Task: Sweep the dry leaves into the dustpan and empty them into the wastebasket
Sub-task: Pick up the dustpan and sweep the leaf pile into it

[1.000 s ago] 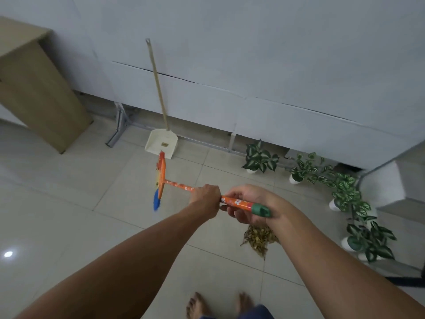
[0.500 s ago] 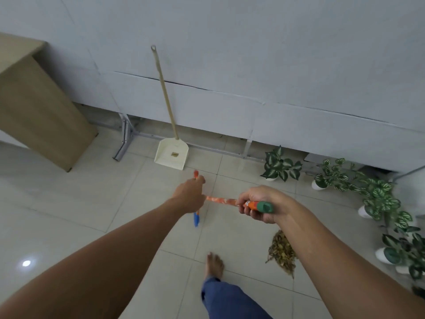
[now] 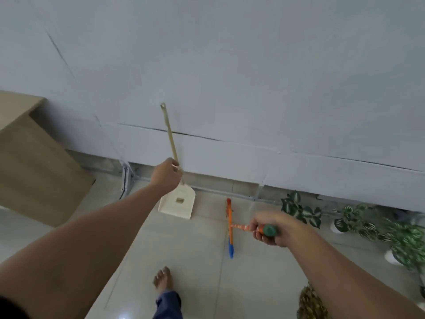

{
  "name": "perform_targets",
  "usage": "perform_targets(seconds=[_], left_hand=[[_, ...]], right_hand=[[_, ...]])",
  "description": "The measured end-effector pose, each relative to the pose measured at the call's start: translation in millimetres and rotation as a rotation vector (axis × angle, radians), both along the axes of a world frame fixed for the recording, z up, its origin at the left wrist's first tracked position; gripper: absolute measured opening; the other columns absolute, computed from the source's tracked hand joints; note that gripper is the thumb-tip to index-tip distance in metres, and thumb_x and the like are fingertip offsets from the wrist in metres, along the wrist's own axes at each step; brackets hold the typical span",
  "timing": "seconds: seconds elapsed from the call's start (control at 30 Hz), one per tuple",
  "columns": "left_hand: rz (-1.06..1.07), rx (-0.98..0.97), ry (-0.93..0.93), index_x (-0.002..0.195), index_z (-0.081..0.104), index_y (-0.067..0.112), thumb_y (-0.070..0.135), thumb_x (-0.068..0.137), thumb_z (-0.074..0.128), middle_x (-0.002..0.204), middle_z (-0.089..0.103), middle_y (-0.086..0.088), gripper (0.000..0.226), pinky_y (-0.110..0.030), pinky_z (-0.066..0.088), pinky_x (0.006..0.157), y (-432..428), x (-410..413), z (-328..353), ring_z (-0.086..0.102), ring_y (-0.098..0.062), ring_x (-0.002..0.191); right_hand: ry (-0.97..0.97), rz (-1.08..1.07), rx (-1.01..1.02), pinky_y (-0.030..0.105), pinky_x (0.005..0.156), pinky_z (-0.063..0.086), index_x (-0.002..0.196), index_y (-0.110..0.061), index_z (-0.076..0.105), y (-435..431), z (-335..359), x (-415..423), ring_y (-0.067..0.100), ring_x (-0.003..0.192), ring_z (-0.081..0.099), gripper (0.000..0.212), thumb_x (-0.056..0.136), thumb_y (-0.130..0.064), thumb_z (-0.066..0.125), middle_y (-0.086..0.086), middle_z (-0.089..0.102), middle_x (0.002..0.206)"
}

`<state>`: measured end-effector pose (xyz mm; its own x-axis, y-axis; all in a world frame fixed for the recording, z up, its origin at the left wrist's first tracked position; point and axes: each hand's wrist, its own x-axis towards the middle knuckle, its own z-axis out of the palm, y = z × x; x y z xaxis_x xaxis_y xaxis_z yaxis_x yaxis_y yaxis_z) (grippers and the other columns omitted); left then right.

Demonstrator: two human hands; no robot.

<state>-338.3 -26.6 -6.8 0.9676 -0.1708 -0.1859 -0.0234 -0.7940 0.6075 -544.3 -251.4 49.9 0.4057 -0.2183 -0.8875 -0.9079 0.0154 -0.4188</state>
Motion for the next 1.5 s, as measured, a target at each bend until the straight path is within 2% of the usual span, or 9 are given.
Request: perform_targets(seconds=[0.1,0.2,0.3,0.53,0.77,0.9,1.0,1.17,1.5], left_hand=[[0.087,-0.085,0.017,0.123,0.055,0.012,0.029,0.092,0.062,0.116,0.066,-0.006,0.036,-0.032,0.049,0.079,2.8,65.2,-13.1,0.060,-0.022,0.096],[0.119,-0.105,0.066,0.131,0.048,0.011,0.030,0.092,0.063,0.124,0.062,-0.009,0.046,-0.037,0.050,0.088,6.8,126.0,-26.5,0.061,-0.027,0.107],[0.143,-0.109,0.120,0.138,0.040,0.009,0.026,0.092,0.063,0.132,0.057,-0.012,0.054,-0.031,0.043,0.083,10.2,180.7,-32.5,0.059,-0.029,0.113],[0.090,-0.086,0.128,0.146,0.029,0.007,0.025,0.088,0.069,0.146,0.041,-0.014,0.073,-0.037,0.042,0.099,9.5,292.2,-44.5,0.048,-0.031,0.129],[-0.073,-0.111,0.171,0.138,0.041,0.012,0.033,0.085,0.073,0.137,0.054,-0.005,0.065,-0.036,0.047,0.091,2.2,347.5,-75.6,0.055,-0.026,0.121],[-0.085,-0.156,0.121,0.122,0.054,0.011,0.032,0.090,0.065,0.118,0.062,-0.005,0.040,-0.034,0.046,0.084,-6.6,359.2,-83.7,0.059,-0.027,0.111],[-0.103,-0.116,0.060,0.113,0.060,0.011,0.030,0.093,0.061,0.108,0.066,-0.007,0.028,-0.035,0.048,0.079,-6.6,354.9,-83.1,0.061,-0.028,0.102],[-0.197,0.009,-0.044,0.099,0.061,0.010,0.038,0.090,0.065,0.088,0.066,-0.005,0.030,-0.039,0.050,0.073,5.8,324.1,-69.8,0.061,-0.028,0.085],[-0.228,0.109,-0.191,0.095,0.054,0.013,0.047,0.086,0.067,0.073,0.061,-0.006,0.037,-0.039,0.050,0.068,18.3,214.8,-12.3,0.059,-0.032,0.075]], right_hand=[[0.017,-0.042,-0.022,0.016,0.033,0.040,0.079,-0.001,0.052,18.4,0.0,37.5,0.008,0.040,0.050,0.011,0.087,0.006,0.050,0.010,0.054,0.070],[0.030,-0.118,-0.018,0.016,0.033,0.043,0.075,-0.001,0.052,39.9,-0.8,86.3,0.012,0.047,0.052,0.014,0.087,0.006,0.048,0.011,0.054,0.066],[0.055,-0.179,0.003,0.017,0.036,0.045,0.075,-0.001,0.054,61.6,0.5,138.3,0.012,0.051,0.053,0.016,0.088,0.003,0.047,0.009,0.053,0.061],[0.080,-0.364,0.052,0.018,0.037,0.046,0.070,-0.003,0.055,96.4,-7.7,245.8,0.012,0.036,0.051,0.015,0.080,0.007,0.049,0.009,0.054,0.053],[0.108,-0.407,0.052,0.018,0.038,0.048,0.073,-0.004,0.059,112.9,-22.1,298.4,0.011,0.028,0.049,0.014,0.081,0.005,0.052,0.012,0.056,0.064],[0.101,-0.416,0.059,0.018,0.037,0.048,0.072,-0.005,0.057,113.5,-28.2,301.2,0.010,0.030,0.049,0.015,0.083,0.004,0.052,0.012,0.055,0.064],[0.101,-0.427,0.068,0.019,0.040,0.049,0.077,-0.006,0.054,112.0,-32.1,292.9,0.011,0.047,0.052,0.012,0.087,0.001,0.054,0.010,0.054,0.066],[0.117,-0.446,0.089,0.019,0.043,0.050,0.085,-0.002,0.058,104.3,-40.3,276.9,0.013,0.057,0.054,0.008,0.085,0.004,0.053,0.013,0.056,0.075],[0.048,-0.429,0.131,0.019,0.035,0.048,0.102,0.001,0.059,61.9,-44.6,194.2,0.013,0.045,0.053,0.026,0.077,0.007,0.053,0.017,0.056,0.082]])
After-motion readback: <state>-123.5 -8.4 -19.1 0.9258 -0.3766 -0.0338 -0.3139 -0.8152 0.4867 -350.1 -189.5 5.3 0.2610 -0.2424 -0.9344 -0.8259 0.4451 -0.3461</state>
